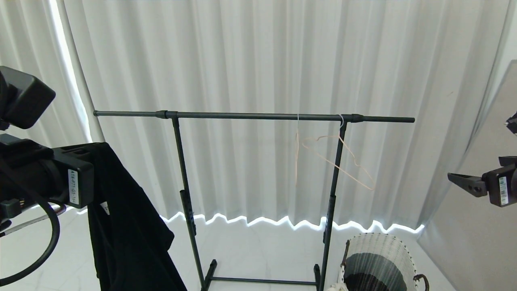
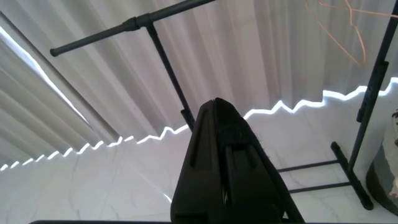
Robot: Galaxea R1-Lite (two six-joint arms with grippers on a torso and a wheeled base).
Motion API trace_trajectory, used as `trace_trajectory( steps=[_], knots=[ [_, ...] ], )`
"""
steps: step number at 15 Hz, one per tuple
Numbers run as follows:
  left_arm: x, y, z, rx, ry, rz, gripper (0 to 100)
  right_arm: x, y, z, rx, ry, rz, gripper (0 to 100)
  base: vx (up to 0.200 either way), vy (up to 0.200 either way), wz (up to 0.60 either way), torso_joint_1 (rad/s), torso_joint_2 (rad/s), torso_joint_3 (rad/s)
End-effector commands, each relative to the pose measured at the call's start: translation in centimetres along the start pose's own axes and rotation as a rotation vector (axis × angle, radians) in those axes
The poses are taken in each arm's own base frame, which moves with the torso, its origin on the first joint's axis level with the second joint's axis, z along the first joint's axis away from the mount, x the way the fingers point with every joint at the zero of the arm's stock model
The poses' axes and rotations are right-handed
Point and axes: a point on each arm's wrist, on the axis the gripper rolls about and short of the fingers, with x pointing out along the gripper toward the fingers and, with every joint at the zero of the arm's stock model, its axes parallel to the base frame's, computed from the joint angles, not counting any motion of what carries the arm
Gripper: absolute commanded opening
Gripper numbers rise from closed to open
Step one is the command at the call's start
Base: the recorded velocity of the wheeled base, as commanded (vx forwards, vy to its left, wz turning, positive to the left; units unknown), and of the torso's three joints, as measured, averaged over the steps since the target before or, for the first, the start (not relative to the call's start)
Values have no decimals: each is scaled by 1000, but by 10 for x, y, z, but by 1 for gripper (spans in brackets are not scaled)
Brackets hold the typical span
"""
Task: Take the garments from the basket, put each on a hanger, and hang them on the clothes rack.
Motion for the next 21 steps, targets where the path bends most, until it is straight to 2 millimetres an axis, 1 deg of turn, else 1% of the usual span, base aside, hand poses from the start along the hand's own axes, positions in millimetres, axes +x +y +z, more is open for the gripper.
trace_trajectory(
  steps=[1, 8, 16, 19, 21],
  knots=[
    [1, 0, 0, 2, 3, -1, 0, 0, 0, 0, -1, 0, 1, 100, 200, 0, 0, 17, -36, -22],
    [1, -1, 0, 3, 2, -6, 0, 2, 1, -1, 1, 6, 10, 100, 200, 0, 0, 8, -7, -4],
    [5, -2, 0, 6, 12, -7, 0, 12, 3, -3, -1, 36, 28, 100, 200, 0, 0, 1, 2, 2],
    [5, -2, -1, 7, 16, -8, 0, 20, 5, -5, -4, 58, 55, 100, 0, 0, 0, 0, 0, 0],
    [6, -3, -2, 7, 22, -10, 0, 34, 7, -9, -9, 95, 94, 100, 0, 0, 0, 0, 0, 0]
  ],
)
